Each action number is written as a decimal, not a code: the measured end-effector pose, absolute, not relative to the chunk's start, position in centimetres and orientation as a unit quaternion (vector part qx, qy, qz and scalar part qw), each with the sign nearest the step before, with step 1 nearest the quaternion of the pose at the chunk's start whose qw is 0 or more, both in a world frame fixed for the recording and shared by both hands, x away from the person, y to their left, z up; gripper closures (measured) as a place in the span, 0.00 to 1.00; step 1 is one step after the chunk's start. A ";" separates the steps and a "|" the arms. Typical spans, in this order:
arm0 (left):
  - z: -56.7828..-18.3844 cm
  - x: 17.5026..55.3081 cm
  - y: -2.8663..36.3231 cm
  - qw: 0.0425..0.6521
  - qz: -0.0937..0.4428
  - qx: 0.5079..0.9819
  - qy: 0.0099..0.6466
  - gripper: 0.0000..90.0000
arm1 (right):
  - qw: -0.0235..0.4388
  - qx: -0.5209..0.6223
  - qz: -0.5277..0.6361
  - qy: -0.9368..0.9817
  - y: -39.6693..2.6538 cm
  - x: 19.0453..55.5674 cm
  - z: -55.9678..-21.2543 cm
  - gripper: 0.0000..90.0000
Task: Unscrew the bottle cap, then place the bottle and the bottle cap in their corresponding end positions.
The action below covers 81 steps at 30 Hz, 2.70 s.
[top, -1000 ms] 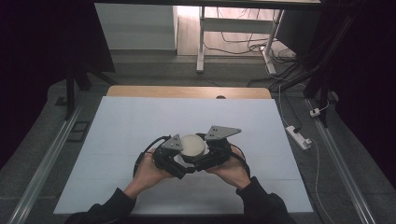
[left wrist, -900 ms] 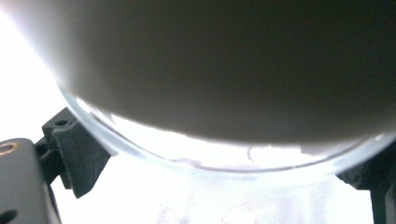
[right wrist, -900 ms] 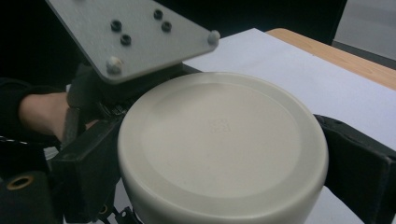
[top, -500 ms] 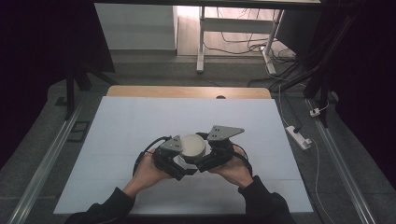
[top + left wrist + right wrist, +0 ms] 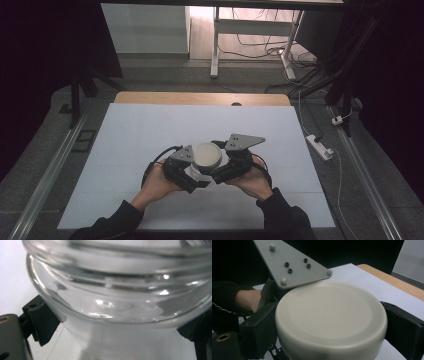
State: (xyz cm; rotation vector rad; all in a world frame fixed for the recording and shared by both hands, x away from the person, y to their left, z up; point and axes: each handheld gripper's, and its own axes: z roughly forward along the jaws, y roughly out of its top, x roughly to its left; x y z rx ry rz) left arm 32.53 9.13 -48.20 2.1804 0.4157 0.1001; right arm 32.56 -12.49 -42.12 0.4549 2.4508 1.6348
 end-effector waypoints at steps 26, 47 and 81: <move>-48.7 34.2 10.6 0.449 0.063 0.866 0.212 0.09 | 0.076 0.144 0.557 0.814 -13.3 31.6 -41.5 0.09; -48.0 36.4 10.7 0.459 0.081 0.855 0.230 0.09 | 0.075 0.136 0.553 0.819 -13.6 29.6 -42.2 0.09; -48.7 39.4 10.0 0.464 0.097 0.846 0.242 0.09 | 0.078 0.135 0.527 0.835 -13.0 29.5 -47.3 0.08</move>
